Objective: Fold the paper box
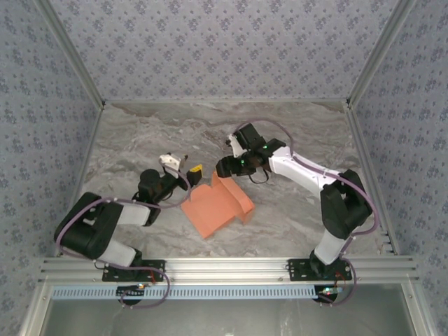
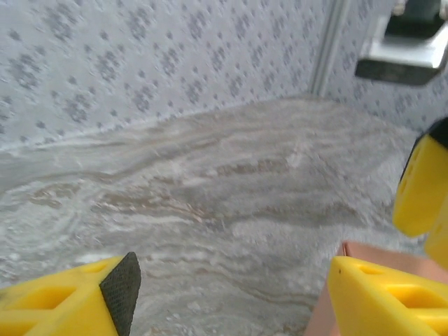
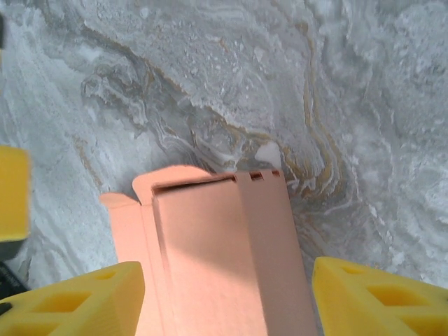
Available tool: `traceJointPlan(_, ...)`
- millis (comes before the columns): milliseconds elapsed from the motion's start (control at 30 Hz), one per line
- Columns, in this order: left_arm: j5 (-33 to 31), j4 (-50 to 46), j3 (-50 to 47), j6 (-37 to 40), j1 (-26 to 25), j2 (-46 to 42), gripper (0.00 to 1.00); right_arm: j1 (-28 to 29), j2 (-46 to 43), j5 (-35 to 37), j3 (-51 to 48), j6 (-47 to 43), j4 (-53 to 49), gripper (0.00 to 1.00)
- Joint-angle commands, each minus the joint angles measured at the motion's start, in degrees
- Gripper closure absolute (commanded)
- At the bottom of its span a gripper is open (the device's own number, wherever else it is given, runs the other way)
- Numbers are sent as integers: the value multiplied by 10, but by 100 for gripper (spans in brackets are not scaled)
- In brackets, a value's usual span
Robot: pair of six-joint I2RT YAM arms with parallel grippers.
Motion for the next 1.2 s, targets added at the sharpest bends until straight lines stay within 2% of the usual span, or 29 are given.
traceJointPlan(0, -74, -153, 23, -78, 22, -66, 26, 20, 33, 87, 59, -10, -61, 29)
traceJointPlan(67, -103, -232, 41, -105, 40, -94, 25, 32, 53, 119, 93, -9, -87, 24)
traceJointPlan(233, -136, -386, 67, -165, 80, -143, 22, 55, 101, 153, 149, -3, -123, 23)
traceJointPlan(300, -118, -440, 80, -178, 98, -146, 22, 62, 119, 153, 168, -5, -131, 23)
traceJointPlan(533, -90, -513, 90, -189, 113, -142, 21, 77, 177, 175, 217, -36, -156, 24)
traceJointPlan(733, -92, -538, 90, -194, 116, -150, 21, 77, 201, 165, 234, -55, -168, 32)
traceJointPlan(967, -71, -562, 100, -210, 121, -150, 21, 67, 203, 143, 229, -61, -167, 51)
traceJointPlan(1167, -14, -678, 161, -223, 124, -156, 20, 43, 159, 109, 190, -68, -122, 55)
